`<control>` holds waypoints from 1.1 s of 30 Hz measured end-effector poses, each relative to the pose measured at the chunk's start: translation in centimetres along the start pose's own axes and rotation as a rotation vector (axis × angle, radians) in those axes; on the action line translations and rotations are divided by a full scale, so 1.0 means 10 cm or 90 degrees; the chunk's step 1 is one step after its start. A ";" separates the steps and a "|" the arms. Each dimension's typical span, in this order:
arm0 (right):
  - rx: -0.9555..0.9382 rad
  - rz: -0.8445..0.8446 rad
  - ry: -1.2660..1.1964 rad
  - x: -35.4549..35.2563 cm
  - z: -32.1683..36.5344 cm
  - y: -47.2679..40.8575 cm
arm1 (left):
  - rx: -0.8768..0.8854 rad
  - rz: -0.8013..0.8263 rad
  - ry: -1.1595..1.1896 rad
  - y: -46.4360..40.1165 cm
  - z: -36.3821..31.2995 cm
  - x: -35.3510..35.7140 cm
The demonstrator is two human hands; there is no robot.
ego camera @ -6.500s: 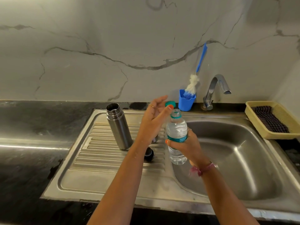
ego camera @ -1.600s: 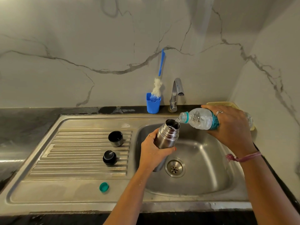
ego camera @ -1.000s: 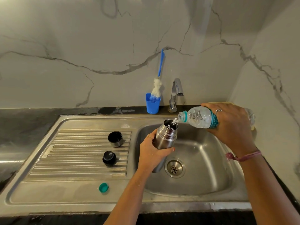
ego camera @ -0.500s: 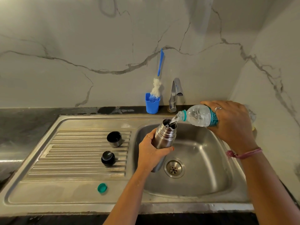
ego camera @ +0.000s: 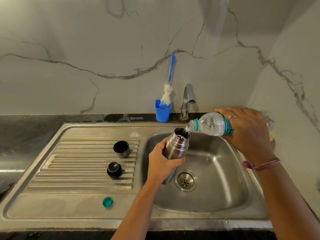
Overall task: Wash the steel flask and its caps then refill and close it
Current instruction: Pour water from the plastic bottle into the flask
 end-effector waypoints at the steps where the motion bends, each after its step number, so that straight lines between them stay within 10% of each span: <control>1: -0.001 -0.002 0.000 0.00 0.00 0.00 | -0.001 0.000 0.000 0.00 0.01 0.01; 33: -0.042 -0.022 0.024 -0.02 0.04 0.00 | -0.025 -0.003 0.007 0.06 0.07 0.02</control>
Point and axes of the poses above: each hand's wrist, its own y-axis away from the middle knuckle, its own x-axis out of the palm, z = x × y, the point moved 4 cm from there along -y, towards the middle knuckle, and after that the axes turned 14 degrees about -z, right-handed, at the moved point
